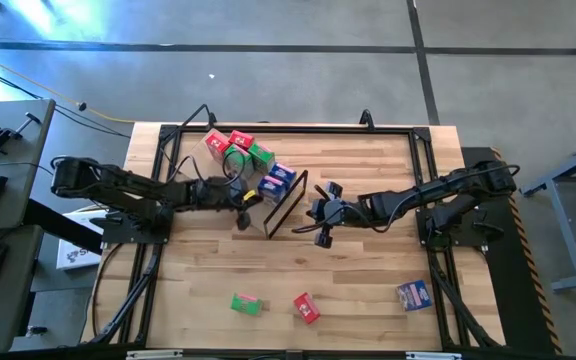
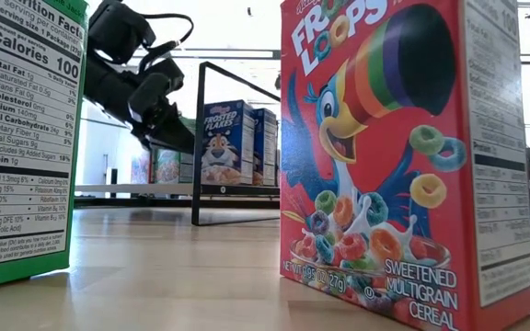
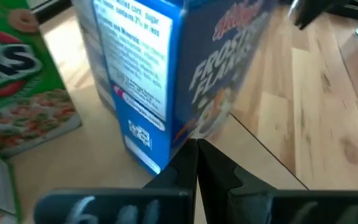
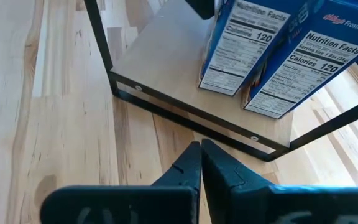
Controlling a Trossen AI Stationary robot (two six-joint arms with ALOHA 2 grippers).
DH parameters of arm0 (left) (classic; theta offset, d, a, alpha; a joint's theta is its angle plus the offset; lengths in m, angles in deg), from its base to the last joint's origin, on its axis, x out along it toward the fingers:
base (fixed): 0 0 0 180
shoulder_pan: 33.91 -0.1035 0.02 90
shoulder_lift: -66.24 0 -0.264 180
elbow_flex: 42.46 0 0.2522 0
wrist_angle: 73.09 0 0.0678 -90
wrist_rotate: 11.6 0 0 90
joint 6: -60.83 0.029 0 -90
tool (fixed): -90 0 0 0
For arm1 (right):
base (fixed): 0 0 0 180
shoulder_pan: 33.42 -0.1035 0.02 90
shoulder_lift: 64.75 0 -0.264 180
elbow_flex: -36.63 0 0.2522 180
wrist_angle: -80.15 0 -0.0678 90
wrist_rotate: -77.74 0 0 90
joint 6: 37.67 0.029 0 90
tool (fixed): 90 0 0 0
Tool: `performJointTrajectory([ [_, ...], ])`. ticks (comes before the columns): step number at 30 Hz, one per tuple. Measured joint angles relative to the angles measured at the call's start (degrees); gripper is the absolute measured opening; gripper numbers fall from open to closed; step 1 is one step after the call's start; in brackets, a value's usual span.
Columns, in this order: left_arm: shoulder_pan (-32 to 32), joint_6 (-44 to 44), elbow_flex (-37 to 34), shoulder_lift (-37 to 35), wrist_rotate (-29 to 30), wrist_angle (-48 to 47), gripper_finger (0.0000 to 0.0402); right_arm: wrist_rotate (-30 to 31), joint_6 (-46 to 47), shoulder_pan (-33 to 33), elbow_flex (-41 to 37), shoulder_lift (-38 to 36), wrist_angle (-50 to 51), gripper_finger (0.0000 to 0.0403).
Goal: Stack cereal on shelf
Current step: Adjust the cereals on the shelf
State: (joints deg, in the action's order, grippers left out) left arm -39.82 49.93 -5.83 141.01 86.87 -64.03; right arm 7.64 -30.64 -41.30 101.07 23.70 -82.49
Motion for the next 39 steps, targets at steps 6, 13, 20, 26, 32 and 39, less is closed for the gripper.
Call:
performJointTrajectory([
  [6,-1.6,0.4,0.0,0.0,0.05,1.24,0.0,0.02,0.0,0.0,0.0,-0.01,0.0,0.0],
  [13,-1.56,-1.0,0.0,0.0,-3.0,1.34,0.0,0.02,0.0,0.0,0.0,-0.02,0.0,0.0],
  [20,-0.07,-2.08,0.0,0.9,-4.49,2.07,0.0,0.04,-0.02,0.0,0.0,-0.02,0.0,0.0],
  [26,-0.18,-2.08,0.0,3.41,-4.02,7.37,0.0,0.06,-0.01,0.0,0.0,-0.02,0.0,0.0],
  [32,-0.87,-1.51,-0.02,3.08,-4.03,7.92,0.0,0.07,-0.02,0.0,0.02,-0.02,0.0,0.0],
  [39,-2.5,-0.48,-0.02,-7.44,-7.57,-1.01,0.0,-0.5,-0.95,0.0,0.02,-0.02,0.11,0.0],
])
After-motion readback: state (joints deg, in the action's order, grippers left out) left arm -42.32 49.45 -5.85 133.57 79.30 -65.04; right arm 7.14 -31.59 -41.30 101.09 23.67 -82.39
